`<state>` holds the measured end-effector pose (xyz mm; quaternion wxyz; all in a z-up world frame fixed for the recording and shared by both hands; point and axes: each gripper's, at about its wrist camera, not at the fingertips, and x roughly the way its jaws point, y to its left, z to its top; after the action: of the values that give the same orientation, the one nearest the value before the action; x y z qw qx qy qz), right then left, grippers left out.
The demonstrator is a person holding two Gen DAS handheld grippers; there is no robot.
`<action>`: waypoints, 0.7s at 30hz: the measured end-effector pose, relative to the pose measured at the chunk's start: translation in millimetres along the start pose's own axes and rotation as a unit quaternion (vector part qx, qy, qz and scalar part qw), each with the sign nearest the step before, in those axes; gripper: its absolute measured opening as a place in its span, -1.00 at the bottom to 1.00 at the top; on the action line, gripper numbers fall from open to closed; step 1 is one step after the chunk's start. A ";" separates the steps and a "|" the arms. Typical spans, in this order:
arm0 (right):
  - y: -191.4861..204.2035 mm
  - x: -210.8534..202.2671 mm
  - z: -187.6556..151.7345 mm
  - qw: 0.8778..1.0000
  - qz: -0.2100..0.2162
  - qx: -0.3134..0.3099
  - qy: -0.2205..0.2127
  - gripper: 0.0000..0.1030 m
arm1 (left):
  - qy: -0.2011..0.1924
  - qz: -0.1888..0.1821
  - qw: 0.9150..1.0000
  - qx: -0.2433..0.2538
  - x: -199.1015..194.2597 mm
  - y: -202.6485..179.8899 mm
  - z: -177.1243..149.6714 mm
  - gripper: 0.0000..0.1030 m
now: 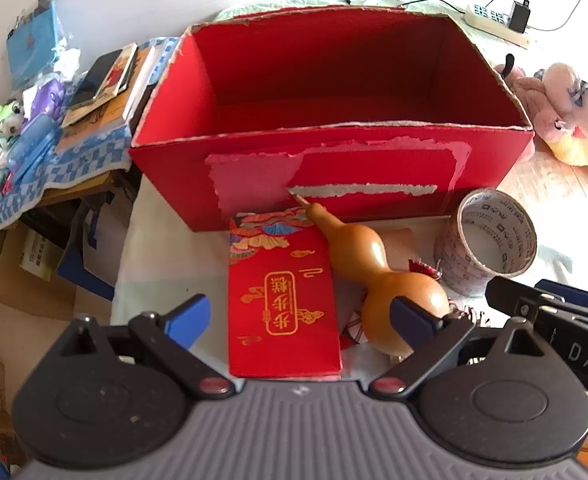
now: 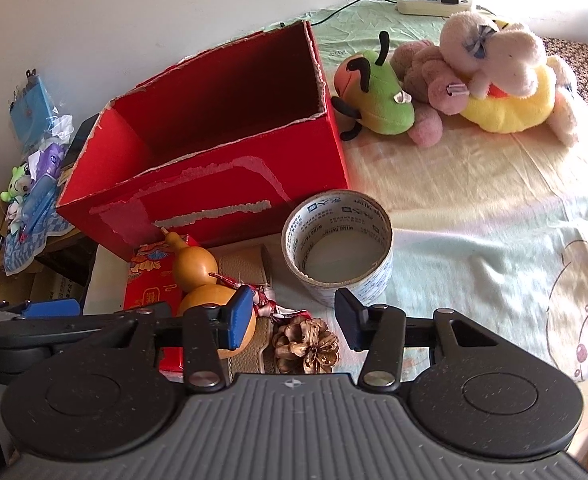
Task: Organize objects
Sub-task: 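Move the right gripper to the clear packing-tape roll beside the gourd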
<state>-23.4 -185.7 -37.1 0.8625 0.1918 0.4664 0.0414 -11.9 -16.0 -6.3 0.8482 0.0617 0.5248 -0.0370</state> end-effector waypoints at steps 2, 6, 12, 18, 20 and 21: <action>-0.8 1.5 -0.3 1.000 -0.006 0.011 -0.005 -0.03 | 0.000 0.000 1.000 0.004 1.2 0.0 1.0 0.88; -1.6 3.6 -0.6 1.000 -0.009 0.019 -0.008 -0.03 | 0.000 0.012 1.000 0.018 2.0 -0.5 3.3 0.88; -0.8 5.2 1.4 0.999 -0.016 0.032 -0.008 -0.03 | -0.005 0.006 1.000 0.024 2.3 3.6 6.3 0.88; 0.1 3.9 -1.4 0.999 -0.030 0.030 -0.010 -0.03 | -0.004 -0.008 1.000 0.024 4.3 3.7 10.2 0.88; -4.1 3.4 -0.4 0.999 -0.032 0.034 -0.016 -0.03 | -0.001 -0.012 1.000 0.024 5.2 1.4 11.3 0.88; -6.9 3.1 0.3 0.999 -0.032 0.038 -0.015 -0.03 | -0.001 -0.011 1.000 0.026 4.9 -0.6 11.8 0.88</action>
<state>-22.2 -191.3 -41.9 0.8625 0.2098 0.4605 -0.0073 0.6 -18.3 -5.6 0.8466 0.0775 0.5231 -0.0603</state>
